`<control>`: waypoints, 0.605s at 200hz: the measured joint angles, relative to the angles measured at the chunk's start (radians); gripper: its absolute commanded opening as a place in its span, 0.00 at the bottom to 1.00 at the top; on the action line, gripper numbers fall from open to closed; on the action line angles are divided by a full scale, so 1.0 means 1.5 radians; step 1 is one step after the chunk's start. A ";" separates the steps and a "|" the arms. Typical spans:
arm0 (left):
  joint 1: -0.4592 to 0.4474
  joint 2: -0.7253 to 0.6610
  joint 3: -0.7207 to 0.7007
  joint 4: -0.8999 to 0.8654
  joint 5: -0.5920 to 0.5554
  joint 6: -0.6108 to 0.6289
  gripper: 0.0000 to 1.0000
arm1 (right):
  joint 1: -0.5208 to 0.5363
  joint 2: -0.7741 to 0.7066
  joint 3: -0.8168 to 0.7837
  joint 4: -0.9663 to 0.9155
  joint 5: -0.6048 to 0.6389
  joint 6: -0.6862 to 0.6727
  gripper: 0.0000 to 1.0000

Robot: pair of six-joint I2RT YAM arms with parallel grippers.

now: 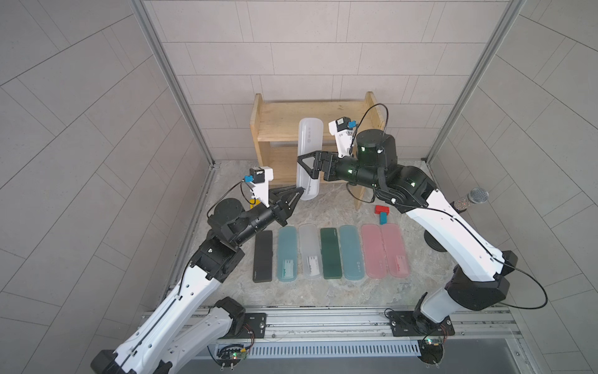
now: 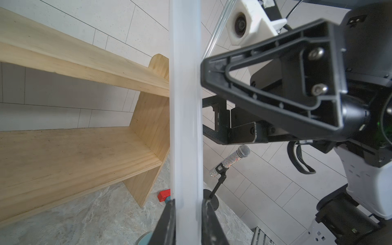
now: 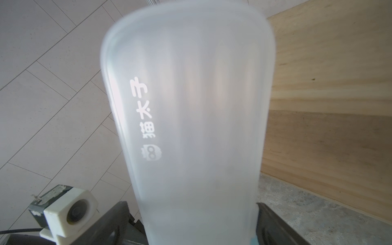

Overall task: Remove the pencil cases from the shelf
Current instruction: Pick up the pencil case from the shelf.

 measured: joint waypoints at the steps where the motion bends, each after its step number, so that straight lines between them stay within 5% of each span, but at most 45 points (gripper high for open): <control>1: 0.000 0.000 0.000 0.000 0.000 0.000 0.00 | 0.000 0.001 0.000 0.000 0.000 0.000 0.96; 17: 0.001 -0.003 -0.006 -0.001 -0.002 0.000 0.00 | 0.006 0.005 0.000 -0.007 0.011 -0.012 0.93; 51: 0.002 -0.005 -0.008 -0.001 -0.003 -0.002 0.00 | 0.011 0.011 0.009 -0.026 0.029 -0.034 0.66; 69: 0.002 -0.005 -0.009 0.000 -0.005 -0.002 0.00 | 0.014 0.011 0.017 -0.038 0.037 -0.039 0.63; 77: 0.002 -0.005 -0.009 -0.001 -0.007 -0.001 0.27 | 0.016 0.011 0.018 -0.042 0.041 -0.040 0.63; 84: 0.002 -0.006 -0.009 -0.003 -0.012 0.002 0.70 | 0.017 0.011 0.020 -0.046 0.043 -0.041 0.63; 90: 0.003 -0.006 -0.009 -0.005 -0.015 0.003 0.96 | 0.017 0.011 0.020 -0.052 0.045 -0.044 0.63; 121: 0.011 -0.016 -0.009 -0.032 -0.057 0.006 1.00 | 0.018 0.001 -0.014 -0.076 0.059 -0.049 0.65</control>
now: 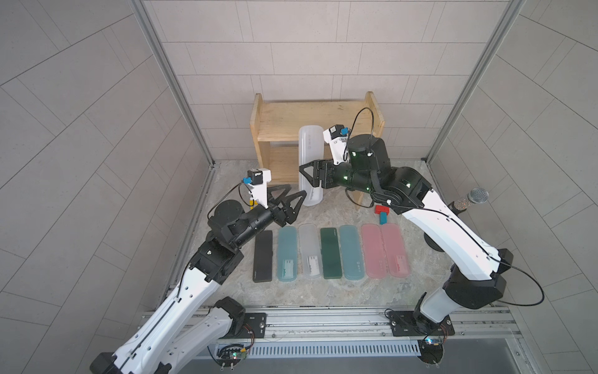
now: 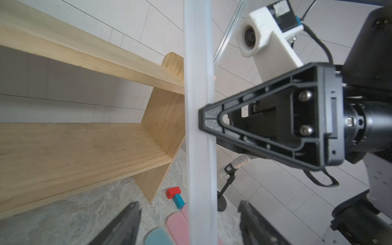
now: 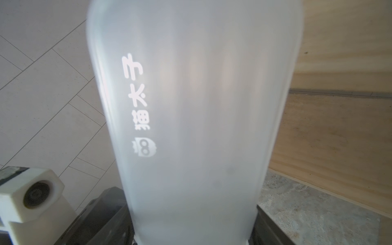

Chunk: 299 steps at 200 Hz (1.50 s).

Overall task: Remove the pencil cases from the shelf
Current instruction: Pick up the pencil case from the shelf, then place the pencil case at the center of the board.

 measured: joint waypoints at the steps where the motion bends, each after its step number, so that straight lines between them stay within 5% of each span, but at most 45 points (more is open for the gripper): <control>1: 0.001 -0.001 0.000 -0.003 -0.004 0.001 1.00 | 0.000 -0.001 -0.002 0.000 0.001 0.000 0.65; 47: 0.040 -0.038 0.024 -0.113 -0.138 0.055 1.00 | 0.000 -0.083 -0.225 0.021 -0.011 0.045 0.64; 90: 0.171 0.055 0.229 -0.269 -0.203 0.110 1.00 | 0.045 -0.049 -0.368 0.142 -0.089 0.168 0.65; 165: 0.282 0.233 0.474 -0.511 -0.172 0.187 1.00 | 0.137 0.306 -0.171 0.341 -0.234 0.307 0.65; 299: 0.282 0.207 0.398 -0.536 -0.121 0.201 1.00 | 0.161 0.555 0.050 0.342 -0.248 0.380 0.74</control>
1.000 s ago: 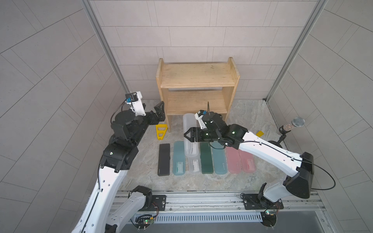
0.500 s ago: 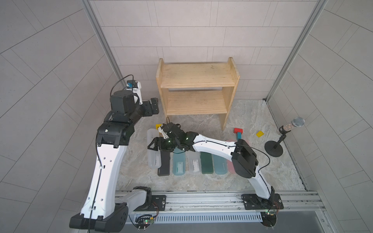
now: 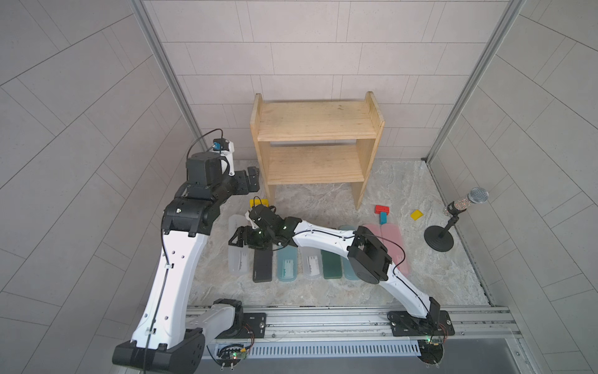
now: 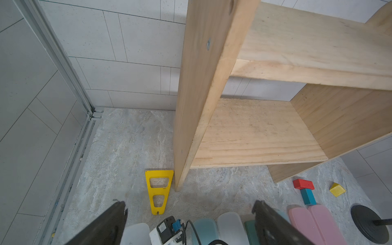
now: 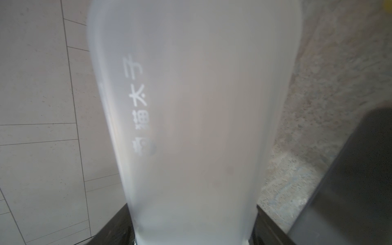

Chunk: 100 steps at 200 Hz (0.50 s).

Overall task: Remove the pencil cases from the shelf
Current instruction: Place the pencil case at the center of the board.

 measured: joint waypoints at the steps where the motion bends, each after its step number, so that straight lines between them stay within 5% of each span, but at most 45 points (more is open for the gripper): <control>1: 0.000 -0.001 -0.001 0.000 0.000 0.000 1.00 | 0.000 0.000 0.000 0.000 0.001 0.000 0.74; 100: 0.000 -0.010 -0.020 0.000 0.004 0.001 1.00 | -0.001 0.008 0.001 -0.027 0.022 -0.008 1.00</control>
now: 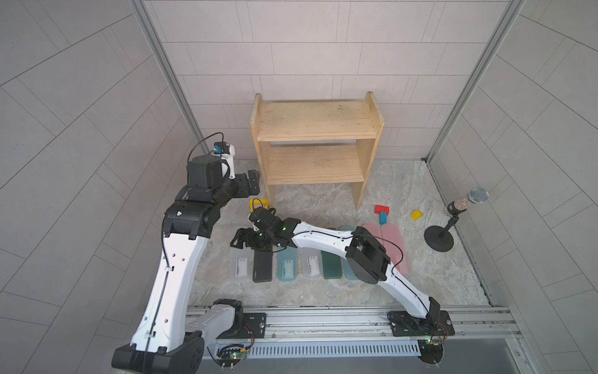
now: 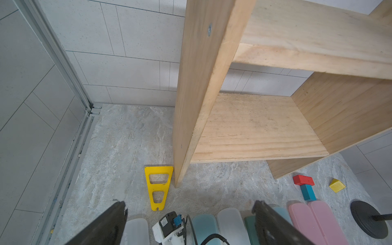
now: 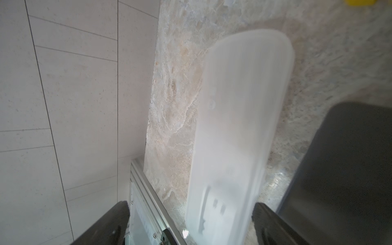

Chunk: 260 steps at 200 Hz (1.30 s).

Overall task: Remove the pencil cases from the shelf
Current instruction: Place the pencil case at the center of the board, then reset both arms

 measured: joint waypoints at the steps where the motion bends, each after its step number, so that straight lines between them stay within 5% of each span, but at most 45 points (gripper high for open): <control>1: 0.000 0.000 0.000 0.000 0.000 0.000 1.00 | 0.000 0.000 0.000 0.000 0.000 -0.001 1.00; 65: 0.003 -0.002 0.000 0.006 0.011 -0.016 1.00 | -0.020 -0.100 -0.121 -0.002 0.038 -0.057 1.00; 142: 0.076 -0.010 -0.123 0.102 0.029 -0.070 1.00 | -0.076 -0.618 -0.396 -0.090 0.257 -0.301 1.00; 191: 0.113 0.033 -0.292 0.258 -0.018 -0.076 1.00 | -0.391 -0.888 -0.588 -0.187 0.290 -0.359 1.00; 260: 0.124 0.057 -0.567 0.588 -0.068 -0.070 1.00 | -0.754 -0.953 -0.616 -0.306 0.189 -0.496 1.00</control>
